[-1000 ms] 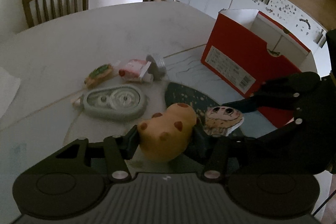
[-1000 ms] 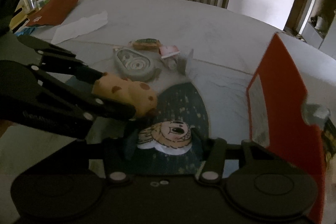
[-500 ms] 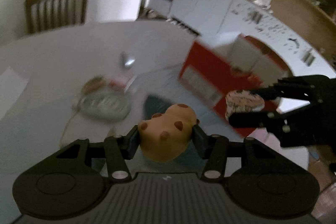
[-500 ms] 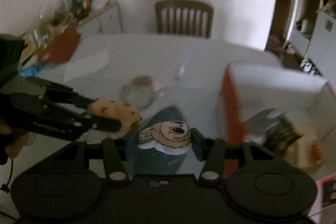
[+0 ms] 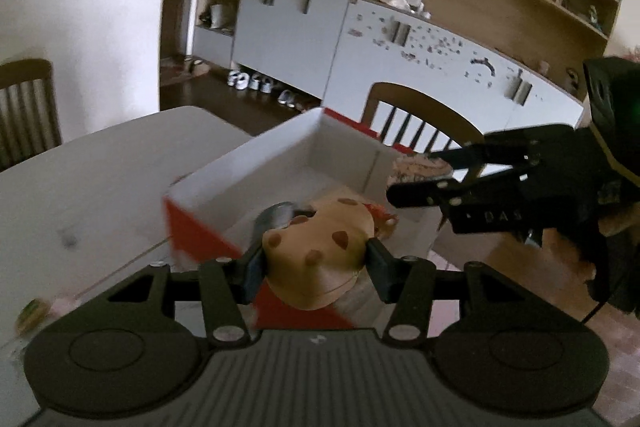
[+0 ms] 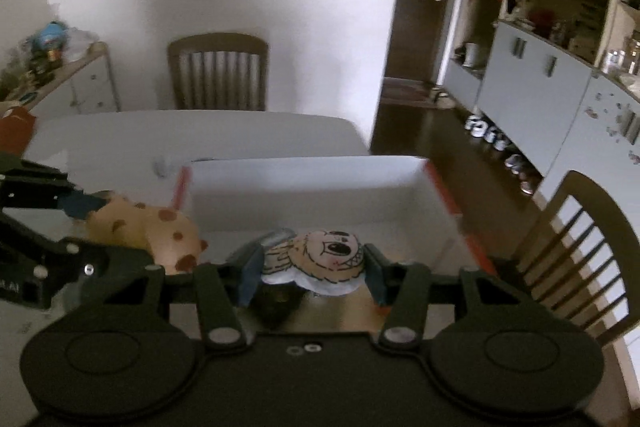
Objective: Organize objects
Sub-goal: 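Carry the tan plush toy and cartoon pouch over the shoebox with both grippers, then lower both items into the shoebox and open both grippers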
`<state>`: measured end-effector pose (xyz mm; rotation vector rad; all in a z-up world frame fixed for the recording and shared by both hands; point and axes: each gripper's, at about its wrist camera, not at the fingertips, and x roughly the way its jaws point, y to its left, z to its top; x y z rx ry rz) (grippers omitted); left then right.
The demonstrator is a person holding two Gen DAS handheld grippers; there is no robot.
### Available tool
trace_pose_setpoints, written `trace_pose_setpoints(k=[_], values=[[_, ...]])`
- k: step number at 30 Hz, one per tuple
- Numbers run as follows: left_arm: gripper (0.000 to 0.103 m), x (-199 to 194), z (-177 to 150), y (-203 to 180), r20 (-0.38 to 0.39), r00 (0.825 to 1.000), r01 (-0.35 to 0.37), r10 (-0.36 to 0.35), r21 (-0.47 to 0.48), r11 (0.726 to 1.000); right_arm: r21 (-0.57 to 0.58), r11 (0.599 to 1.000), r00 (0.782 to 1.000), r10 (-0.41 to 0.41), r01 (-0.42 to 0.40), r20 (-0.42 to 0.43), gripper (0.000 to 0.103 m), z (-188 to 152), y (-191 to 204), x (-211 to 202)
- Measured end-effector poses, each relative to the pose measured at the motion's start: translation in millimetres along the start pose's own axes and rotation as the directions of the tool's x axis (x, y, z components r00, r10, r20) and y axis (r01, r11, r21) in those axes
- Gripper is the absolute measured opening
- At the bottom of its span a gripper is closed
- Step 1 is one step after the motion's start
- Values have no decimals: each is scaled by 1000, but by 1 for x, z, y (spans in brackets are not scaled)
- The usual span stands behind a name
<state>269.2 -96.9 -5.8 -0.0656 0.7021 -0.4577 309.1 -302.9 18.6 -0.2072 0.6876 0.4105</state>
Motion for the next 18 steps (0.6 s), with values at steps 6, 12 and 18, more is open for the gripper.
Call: trace_pose_setpoints(k=[6,12,18], values=[[52,50,10,-34,-72,997,-30,32,37,999,28,1000,999,8,-6,-52,52,-8,-42,23],[52,93,5,-52,-169,982,-81,88,48,996,1,1000,992,27,-27,-125,52,-21,-55,57],[52,107,1,-51,-191,974,-120,121,18,993,-10,998,989,57,-59,-134,52,-25,-56,70]])
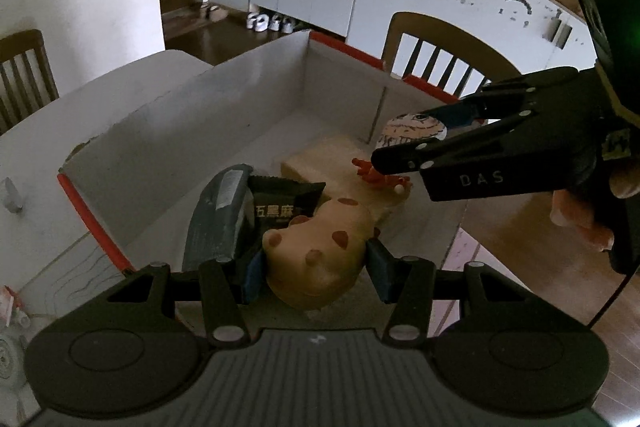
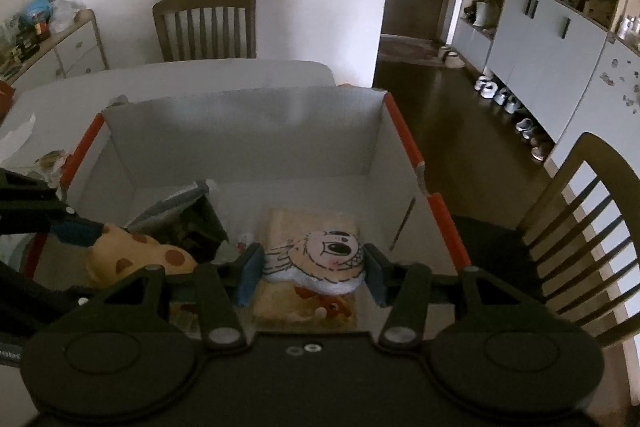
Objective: Organize objects
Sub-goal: 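Lower both items into the shoebox and open both grippers, then move both grippers back over the table toward the snack bar and silver cylinder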
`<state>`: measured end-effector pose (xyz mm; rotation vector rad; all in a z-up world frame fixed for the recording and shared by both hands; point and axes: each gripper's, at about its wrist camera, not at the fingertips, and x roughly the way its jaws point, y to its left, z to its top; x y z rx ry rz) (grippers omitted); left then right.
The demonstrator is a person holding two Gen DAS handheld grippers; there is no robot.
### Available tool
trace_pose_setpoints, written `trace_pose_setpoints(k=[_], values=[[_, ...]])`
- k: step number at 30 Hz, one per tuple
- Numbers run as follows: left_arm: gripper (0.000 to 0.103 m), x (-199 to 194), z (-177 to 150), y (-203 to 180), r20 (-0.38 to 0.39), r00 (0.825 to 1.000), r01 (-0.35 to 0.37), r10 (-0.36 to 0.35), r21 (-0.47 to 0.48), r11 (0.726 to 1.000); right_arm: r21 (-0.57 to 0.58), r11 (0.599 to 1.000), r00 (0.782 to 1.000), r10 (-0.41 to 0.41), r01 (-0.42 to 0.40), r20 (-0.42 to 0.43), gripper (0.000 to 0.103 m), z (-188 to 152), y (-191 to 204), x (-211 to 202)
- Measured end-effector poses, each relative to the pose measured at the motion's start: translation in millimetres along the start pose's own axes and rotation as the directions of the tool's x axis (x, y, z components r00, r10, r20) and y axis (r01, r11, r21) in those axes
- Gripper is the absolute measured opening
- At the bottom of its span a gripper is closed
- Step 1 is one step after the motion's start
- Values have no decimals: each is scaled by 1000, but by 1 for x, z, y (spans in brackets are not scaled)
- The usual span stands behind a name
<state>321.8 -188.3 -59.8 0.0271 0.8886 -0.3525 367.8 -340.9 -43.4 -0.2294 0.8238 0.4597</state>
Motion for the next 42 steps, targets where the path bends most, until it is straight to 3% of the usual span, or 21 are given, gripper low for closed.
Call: trace_pose_setpoints(k=[10,13,14,16,19,21,42], values=[[54,11,3,-3,-32,999,-35,36,10,999,-29,999,999,26,-27,-40,53,-1,-2,11],[55,13,5,-7,-39,999,-38,38,15,999,-31,999,999,33,-34,-42,58,-2,-2,10],[56,12,5,-7,-39,998,-40,40,15,999,-27,999,999,38,-39,-37,65,-2,-2,9],[60,8,3,-6,-35,998,-50,50,13,999,-17,998,998,52,-52,-27,70,-3,-4,5],[67,4,2,-4,-22,999,-41,41,-2,999,-7,998,998,56,-56,-17,71,-4,-8,-1],[80,2,1,-5,-15,999,-50,50,-6,999,0,998,998,62,-62,-10,71,-4,-10,-6],[81,-54,-7,-21,103,990,-91,99,-83,992,-59,992,989,118,-114,83,74,-5,-2,-67]])
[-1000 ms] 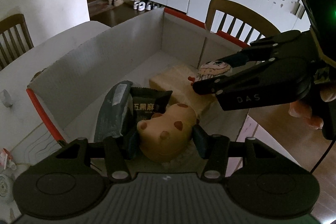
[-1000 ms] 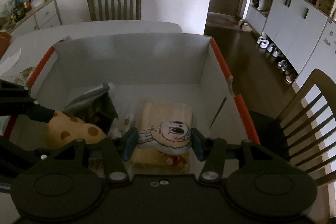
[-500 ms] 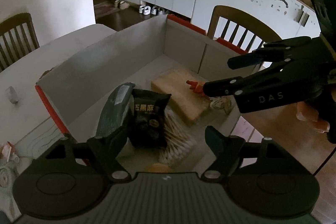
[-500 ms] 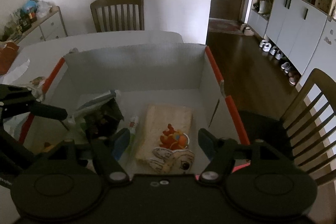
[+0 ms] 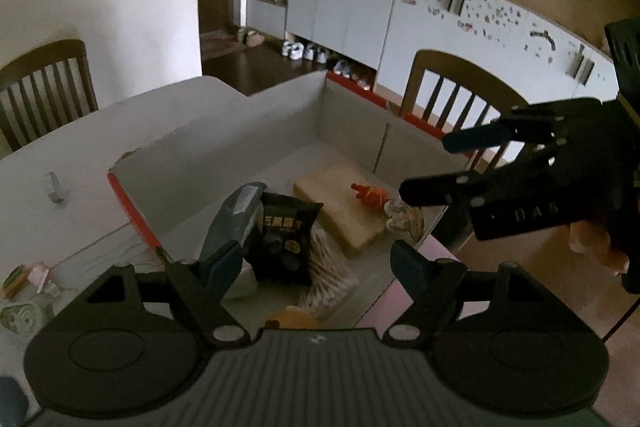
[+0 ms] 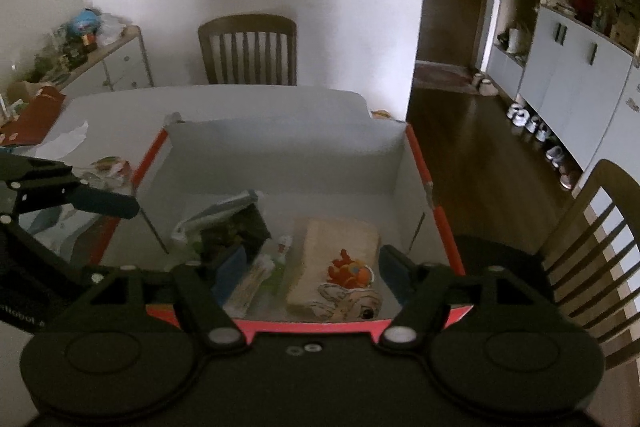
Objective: Organize objects
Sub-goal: 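Move both grippers back over the table toward the snack bar and silver cylinder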
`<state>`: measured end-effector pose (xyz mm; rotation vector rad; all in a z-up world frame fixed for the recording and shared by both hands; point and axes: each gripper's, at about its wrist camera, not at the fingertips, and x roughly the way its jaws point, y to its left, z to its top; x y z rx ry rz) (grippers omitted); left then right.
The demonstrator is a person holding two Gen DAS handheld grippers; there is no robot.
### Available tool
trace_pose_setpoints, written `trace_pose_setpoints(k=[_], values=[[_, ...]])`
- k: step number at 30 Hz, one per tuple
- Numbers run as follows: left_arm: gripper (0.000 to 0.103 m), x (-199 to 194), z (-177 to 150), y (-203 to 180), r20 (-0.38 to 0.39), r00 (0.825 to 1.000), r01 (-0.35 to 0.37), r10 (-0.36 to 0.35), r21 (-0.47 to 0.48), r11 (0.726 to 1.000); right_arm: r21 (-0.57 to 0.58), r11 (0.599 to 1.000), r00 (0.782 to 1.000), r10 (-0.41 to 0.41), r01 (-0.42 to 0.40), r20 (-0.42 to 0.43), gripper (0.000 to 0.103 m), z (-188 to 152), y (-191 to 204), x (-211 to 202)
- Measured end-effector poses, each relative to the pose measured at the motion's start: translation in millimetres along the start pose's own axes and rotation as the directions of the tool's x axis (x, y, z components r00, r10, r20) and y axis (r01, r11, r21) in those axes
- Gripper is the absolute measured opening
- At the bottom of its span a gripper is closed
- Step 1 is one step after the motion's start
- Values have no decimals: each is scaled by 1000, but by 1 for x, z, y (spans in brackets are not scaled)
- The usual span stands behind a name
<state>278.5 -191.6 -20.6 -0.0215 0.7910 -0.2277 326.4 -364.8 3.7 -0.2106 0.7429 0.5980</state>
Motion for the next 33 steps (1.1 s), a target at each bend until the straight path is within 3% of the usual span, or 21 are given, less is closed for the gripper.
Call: trace_pose_setpoints(k=[12,17,28,31,33], values=[[81,-42,-15,8,74,996,-36,40,-53,998,-34,996,997,78,-77,13,75,-1,31,-20],[81,-61,-25,19,85,996,-26,32,-78,997,-36,994,994,104,-103,16,82,6,53,-22],[83,-89,-47,78,84,993,-68,82,-156,985,-47,992,993,120,-120,-15,88,30,108,3],[89,-92,-55,102,71,992,-86,101,-183,979,-42,992,992,122,-123,-26,90,36,122,14],[99,-93,-62,117,64,990,-109,124,-202,973,-45,992,993,118,-119,-30,91,39,132,21]])
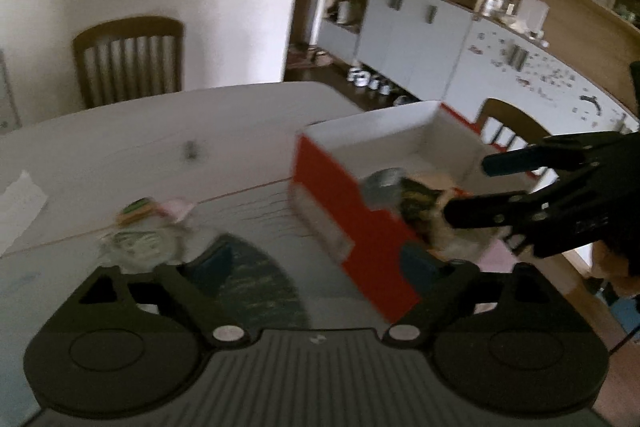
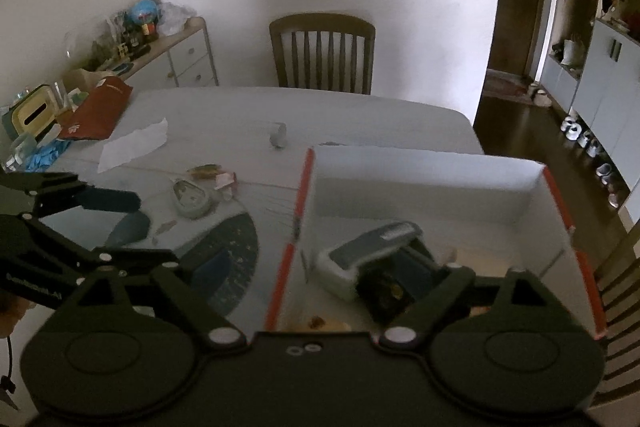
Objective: Organize objects
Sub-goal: 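Move both grippers back over the table toward the snack bar and silver cylinder, then grasp the snack bar with the left gripper while the right gripper grasps the silver cylinder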
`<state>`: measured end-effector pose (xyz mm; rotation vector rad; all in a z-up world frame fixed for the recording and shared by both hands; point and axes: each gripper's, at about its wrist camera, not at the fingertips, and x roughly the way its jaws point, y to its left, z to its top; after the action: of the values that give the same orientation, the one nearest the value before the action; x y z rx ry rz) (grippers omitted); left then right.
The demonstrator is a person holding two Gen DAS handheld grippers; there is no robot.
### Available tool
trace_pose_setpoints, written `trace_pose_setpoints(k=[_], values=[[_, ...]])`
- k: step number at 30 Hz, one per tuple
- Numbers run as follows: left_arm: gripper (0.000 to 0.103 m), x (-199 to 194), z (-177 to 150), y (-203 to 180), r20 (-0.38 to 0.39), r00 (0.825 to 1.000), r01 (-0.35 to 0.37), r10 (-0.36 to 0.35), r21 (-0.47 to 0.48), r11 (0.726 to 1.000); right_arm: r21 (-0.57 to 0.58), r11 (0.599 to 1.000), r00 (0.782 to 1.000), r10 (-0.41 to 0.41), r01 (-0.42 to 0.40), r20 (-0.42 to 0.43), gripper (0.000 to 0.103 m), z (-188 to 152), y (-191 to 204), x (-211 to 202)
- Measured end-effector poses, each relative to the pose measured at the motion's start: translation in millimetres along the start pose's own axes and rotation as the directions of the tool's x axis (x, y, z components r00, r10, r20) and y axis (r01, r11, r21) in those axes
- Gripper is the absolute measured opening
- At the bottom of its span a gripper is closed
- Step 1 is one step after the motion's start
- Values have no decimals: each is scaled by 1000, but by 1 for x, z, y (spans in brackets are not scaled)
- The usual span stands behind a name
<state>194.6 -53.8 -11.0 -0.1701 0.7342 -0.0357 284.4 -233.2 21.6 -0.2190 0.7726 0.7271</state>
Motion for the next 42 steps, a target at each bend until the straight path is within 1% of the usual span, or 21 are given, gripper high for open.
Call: trace_pose_setpoints(k=[2,5,11,13,21,25,31,35,39,42], values=[[103,1,-3,15,2,1000,-22,22,-16,1000,-3,1000,1000,-1,1,-6,91,6,9,8],[103,2,-6,36,0,999,-39,39,-25,999,-15,1000,1000,-2,1,-14,91,19,23,20],[103,9,-6,77,-14,998,-60,60,19,998,-23,1000,1000,-17,17,-18,92,49,44,47],[103,13,-3,89,-16,998,-62,63,34,997,-17,1000,999,-21,20,-24,92,58,49,58],[103,36,20,136,-11,994,-110,112,120,987,22,999,997,-43,44,-58,92,91,55,107],[103,55,30,154,-21,993,-114,118,135,984,37,997,996,-60,62,-72,92,105,56,134],[103,95,38,175,-68,990,-112,124,157,981,70,994,990,-80,89,-118,92,112,51,177],[103,120,38,184,-94,989,-99,114,155,983,55,989,984,-128,136,-126,91,115,53,200],[103,139,37,191,-116,985,-108,126,152,982,72,988,982,-126,137,-142,91,118,55,222],[103,147,35,197,-130,986,-88,107,142,986,72,987,980,-131,143,-150,90,121,58,235]])
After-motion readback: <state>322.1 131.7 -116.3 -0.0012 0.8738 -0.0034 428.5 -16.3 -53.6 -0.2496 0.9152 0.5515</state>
